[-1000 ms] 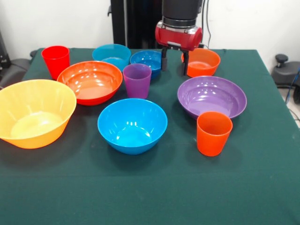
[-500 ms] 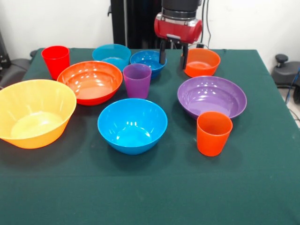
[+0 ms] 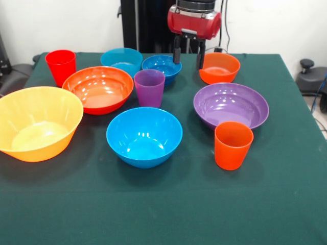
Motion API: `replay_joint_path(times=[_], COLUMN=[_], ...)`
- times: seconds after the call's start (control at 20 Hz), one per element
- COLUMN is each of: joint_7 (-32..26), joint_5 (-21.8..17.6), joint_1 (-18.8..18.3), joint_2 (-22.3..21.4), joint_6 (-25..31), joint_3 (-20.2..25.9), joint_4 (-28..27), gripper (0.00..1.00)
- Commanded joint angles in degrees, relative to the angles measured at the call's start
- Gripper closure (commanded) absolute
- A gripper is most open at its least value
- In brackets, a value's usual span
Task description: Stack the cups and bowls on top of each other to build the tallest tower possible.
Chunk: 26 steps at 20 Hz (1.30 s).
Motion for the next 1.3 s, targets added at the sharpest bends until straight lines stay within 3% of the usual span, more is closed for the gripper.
replay_joint_path(times=[0.05,0.4,0.75,1.15,1.3], joint_7=[6.69,7.00,7.79,7.85,8.14], joint_5=[1.18,1.22,0.65,0.88,0.53], joint_1=[1.02,1.08,2.98,3.15,3.08], joint_2=[1.08,1.35,4.45,5.44,7.63], joint_6=[6.12,5.34,1.92,0.79,-1.88], joint_3=[1.54,1.61,-0.75,-0.91,-0.98], joint_4=[2.08,2.20,0.92,0.56,0.16], gripper=[0.00,0.00,0.00,0.00,0.00])
